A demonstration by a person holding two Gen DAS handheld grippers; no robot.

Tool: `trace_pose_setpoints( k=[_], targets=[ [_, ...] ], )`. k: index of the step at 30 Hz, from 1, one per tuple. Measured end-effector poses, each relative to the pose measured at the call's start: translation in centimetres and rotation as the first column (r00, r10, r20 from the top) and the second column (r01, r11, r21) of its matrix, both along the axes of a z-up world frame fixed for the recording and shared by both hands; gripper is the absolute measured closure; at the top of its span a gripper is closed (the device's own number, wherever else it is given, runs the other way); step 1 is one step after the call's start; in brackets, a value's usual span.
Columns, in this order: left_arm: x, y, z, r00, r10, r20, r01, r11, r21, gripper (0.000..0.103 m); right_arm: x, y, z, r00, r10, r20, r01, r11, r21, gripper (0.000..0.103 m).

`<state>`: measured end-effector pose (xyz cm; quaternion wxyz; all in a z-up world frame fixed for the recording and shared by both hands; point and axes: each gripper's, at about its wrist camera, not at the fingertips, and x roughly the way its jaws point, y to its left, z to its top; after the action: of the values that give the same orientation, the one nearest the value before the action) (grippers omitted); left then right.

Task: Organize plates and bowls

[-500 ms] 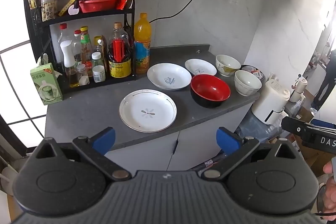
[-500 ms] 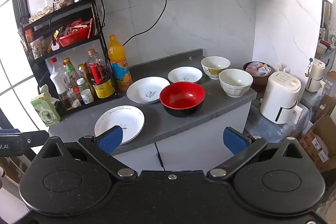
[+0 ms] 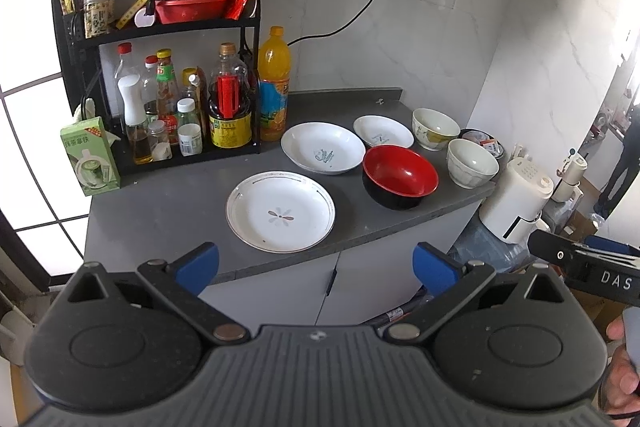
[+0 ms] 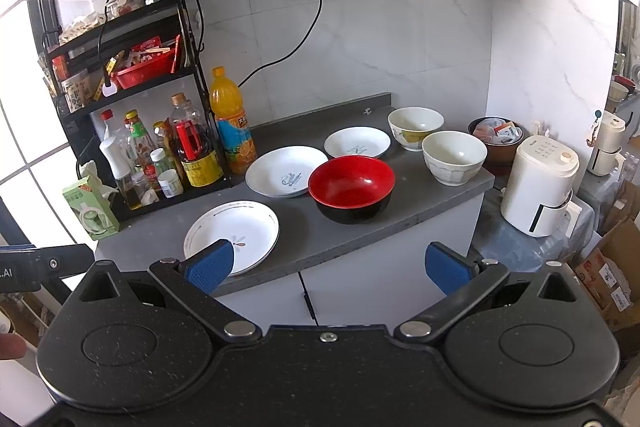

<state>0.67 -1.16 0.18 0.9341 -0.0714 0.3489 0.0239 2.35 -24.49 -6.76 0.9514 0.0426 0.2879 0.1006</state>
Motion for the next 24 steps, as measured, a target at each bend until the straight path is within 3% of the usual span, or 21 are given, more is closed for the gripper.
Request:
trace_pose_setpoints(
  k=[24],
  targets=[
    [-0.25,0.01,-0.17,1.000,-0.008,0.004,0.008,0.999,-0.033,0.001,0.00,-0.26,0.18,1.000,0.002,0.004,-0.002,1.000,0.001,0.000]
  ],
)
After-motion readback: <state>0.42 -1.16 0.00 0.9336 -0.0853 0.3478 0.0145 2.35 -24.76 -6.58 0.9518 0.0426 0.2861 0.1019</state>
